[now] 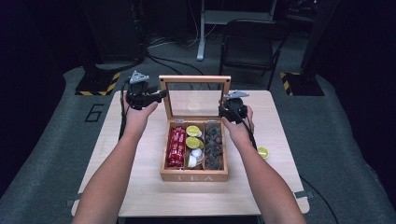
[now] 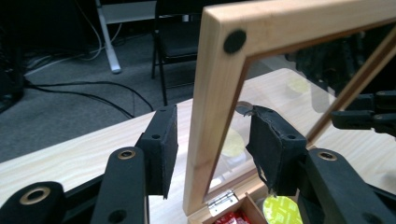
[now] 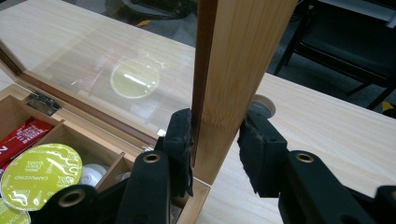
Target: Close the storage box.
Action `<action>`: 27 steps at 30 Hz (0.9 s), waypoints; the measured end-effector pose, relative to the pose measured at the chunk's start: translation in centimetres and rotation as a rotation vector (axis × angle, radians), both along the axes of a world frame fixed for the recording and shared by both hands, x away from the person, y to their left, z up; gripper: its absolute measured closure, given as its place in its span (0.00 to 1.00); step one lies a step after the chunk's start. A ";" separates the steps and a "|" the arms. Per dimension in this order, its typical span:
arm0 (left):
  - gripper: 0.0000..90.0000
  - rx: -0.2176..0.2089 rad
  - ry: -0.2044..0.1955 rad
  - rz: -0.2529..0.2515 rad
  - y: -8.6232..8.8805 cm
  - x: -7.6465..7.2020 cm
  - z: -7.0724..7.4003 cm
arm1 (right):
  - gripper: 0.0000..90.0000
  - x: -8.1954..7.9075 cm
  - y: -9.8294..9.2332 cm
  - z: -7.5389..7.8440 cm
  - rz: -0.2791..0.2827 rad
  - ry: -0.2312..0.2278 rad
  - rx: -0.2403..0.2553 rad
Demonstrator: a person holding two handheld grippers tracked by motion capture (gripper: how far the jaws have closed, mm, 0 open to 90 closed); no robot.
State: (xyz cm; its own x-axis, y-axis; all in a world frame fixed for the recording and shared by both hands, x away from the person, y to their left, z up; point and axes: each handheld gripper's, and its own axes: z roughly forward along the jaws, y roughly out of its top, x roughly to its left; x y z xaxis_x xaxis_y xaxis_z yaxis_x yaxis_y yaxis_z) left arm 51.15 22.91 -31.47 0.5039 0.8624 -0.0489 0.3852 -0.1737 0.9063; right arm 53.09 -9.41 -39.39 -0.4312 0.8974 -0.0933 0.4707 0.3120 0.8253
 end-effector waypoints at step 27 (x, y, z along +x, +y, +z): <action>0.71 0.037 -0.026 -0.009 -0.7 -1.1 0.2 | 0.66 -1.3 -0.5 0.2 0.009 -0.003 0.071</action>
